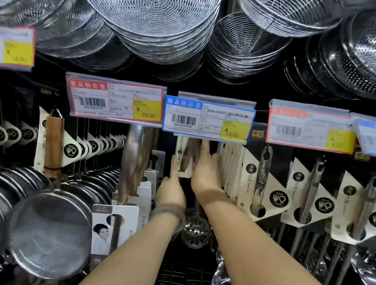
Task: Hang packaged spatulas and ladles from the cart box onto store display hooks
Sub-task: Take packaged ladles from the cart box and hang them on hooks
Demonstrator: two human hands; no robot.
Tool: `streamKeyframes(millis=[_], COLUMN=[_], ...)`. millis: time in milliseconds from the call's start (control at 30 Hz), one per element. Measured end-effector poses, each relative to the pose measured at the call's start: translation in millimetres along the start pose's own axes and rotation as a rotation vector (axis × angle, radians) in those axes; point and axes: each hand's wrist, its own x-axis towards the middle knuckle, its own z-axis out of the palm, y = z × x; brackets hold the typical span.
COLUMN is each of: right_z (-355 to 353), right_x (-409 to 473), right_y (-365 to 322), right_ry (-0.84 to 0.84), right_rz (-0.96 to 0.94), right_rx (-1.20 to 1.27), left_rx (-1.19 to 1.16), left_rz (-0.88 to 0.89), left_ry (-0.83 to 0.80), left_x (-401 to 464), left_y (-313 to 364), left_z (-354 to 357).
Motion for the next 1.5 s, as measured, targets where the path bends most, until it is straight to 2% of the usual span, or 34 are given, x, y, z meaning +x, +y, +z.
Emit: streamKeyframes(millis=[133, 267, 367, 433, 533, 700, 800, 1100, 1500], right_z=[-7.9, -16.9, -28.6, -41.0, -62.0, -89.4, -110.4, -206.7, -424.3], right_x=[-2.8, -26.7, -64.1, -97.4, -149.1, -223.2, -251.2, -329.5, -472.6], right_y=[-2.1, -11.4, -18.1, -13.9, 11.1, 76.0, 110.6, 215.8, 402.0], right_ry=[-0.075, -0.223, -0.292, -0.27, -0.252, -0.278, -0.316, -0.331, -0.298], right_rz=[0.019, 0.085, 0.028, -0.078, -0.135, -0.001, 0.119, 0.388, 0.77], right_rx=[0.004, -0.062, -0.046, -0.034, -0.084, -0.386, -0.52, -0.684, -0.819], left_rx=[0.067, 0.123, 0.116, -0.004, 0.165, 0.316, 0.316, 0.38, 0.431], left_rz=[-0.011, -0.054, 0.062, 0.113, 0.258, 0.54, 0.676, 0.819, 0.967], left_ry=[-0.093, -0.157, -0.232, -0.24, -0.197, -0.248, -0.311, -0.601, -0.827], left_x=[-1.1, -26.0, -64.4, -90.4, -125.9, -183.0, -221.7, -336.6, -546.4], left_y=[7.9, 11.4, 9.0, 4.5, -8.7, -7.3, 15.3, 104.9, 275.3], left_z=[-6.6, -10.9, -18.0, -22.9, -28.8, -15.1, 5.8, 108.1, 286.8])
